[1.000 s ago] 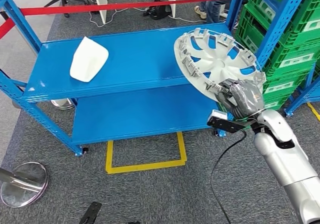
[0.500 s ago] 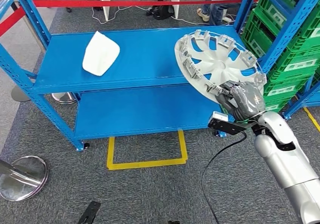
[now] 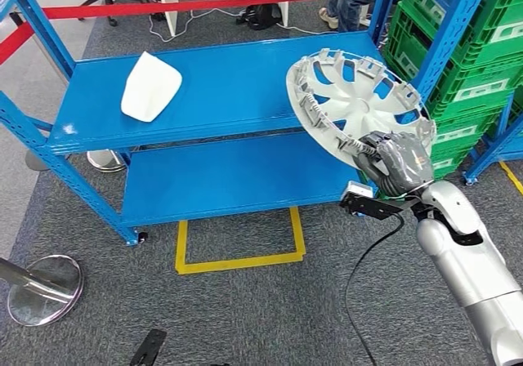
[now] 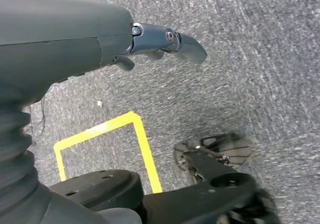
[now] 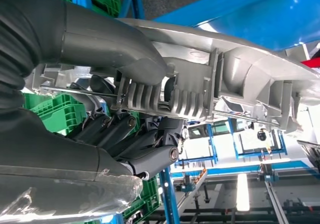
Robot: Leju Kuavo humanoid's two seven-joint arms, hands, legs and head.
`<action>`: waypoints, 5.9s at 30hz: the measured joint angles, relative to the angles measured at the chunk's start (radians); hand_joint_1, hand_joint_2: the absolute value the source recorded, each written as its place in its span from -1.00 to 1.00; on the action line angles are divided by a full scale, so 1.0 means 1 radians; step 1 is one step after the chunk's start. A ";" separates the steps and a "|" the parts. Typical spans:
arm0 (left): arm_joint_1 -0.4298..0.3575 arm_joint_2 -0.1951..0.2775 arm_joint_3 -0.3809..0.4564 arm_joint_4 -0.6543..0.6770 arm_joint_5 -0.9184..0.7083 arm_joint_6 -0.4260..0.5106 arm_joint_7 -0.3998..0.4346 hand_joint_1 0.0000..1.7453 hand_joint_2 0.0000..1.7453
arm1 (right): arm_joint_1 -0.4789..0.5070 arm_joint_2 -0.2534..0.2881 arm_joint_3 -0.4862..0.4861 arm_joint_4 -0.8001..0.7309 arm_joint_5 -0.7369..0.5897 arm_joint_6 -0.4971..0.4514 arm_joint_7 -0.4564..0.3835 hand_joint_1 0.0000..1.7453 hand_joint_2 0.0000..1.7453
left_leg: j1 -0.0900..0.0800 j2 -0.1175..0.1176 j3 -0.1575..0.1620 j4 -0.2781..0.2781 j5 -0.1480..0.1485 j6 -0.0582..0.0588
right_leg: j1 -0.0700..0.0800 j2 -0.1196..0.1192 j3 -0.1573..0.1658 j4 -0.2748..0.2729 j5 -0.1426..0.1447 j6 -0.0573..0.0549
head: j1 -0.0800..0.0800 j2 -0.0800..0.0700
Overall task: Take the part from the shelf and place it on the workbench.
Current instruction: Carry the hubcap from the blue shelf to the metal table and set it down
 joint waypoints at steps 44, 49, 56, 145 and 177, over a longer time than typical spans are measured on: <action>-0.006 -0.001 0.000 0.000 0.000 -0.002 -0.002 -1.00 1.00 | -0.023 0.001 -0.002 0.000 0.001 0.003 -0.003 1.00 1.00 | 0.001 0.000 0.137 -0.278 0.136 0.062 | 0.004 0.000 -0.093 0.174 -0.091 0.050 | 0.016 0.000; -0.005 -0.002 0.000 0.000 0.000 -0.002 -0.003 -1.00 1.00 | -0.024 0.001 0.002 0.003 0.000 0.005 -0.003 1.00 1.00 | 0.001 -0.001 0.128 -0.278 0.145 0.061 | 0.003 0.000 -0.052 0.169 -0.069 0.051 | 0.018 0.000; -0.007 -0.001 0.000 0.000 0.001 -0.001 -0.009 -1.00 1.00 | -0.028 0.001 0.005 0.006 -0.009 0.009 0.000 1.00 1.00 | -0.008 -0.002 0.110 -0.273 0.160 0.063 | 0.005 0.004 0.034 -0.005 -0.026 0.032 | 0.015 0.000; 0.009 -0.008 0.000 -0.001 0.013 -0.007 -0.012 -1.00 1.00 | -0.006 -0.024 -0.113 -0.025 0.013 -0.011 0.038 1.00 1.00 | -0.012 0.108 0.161 -0.259 0.094 0.046 | 0.019 -0.081 -0.011 0.007 0.011 0.031 | 0.055 0.000; 0.020 -0.008 0.000 -0.001 0.021 -0.010 -0.014 -1.00 1.00 | -0.031 -0.038 -0.131 -0.025 0.071 -0.029 0.060 1.00 1.00 | -0.008 0.120 0.171 -0.253 0.073 0.038 | 0.017 -0.050 -0.035 0.016 0.021 0.025 | 0.060 0.000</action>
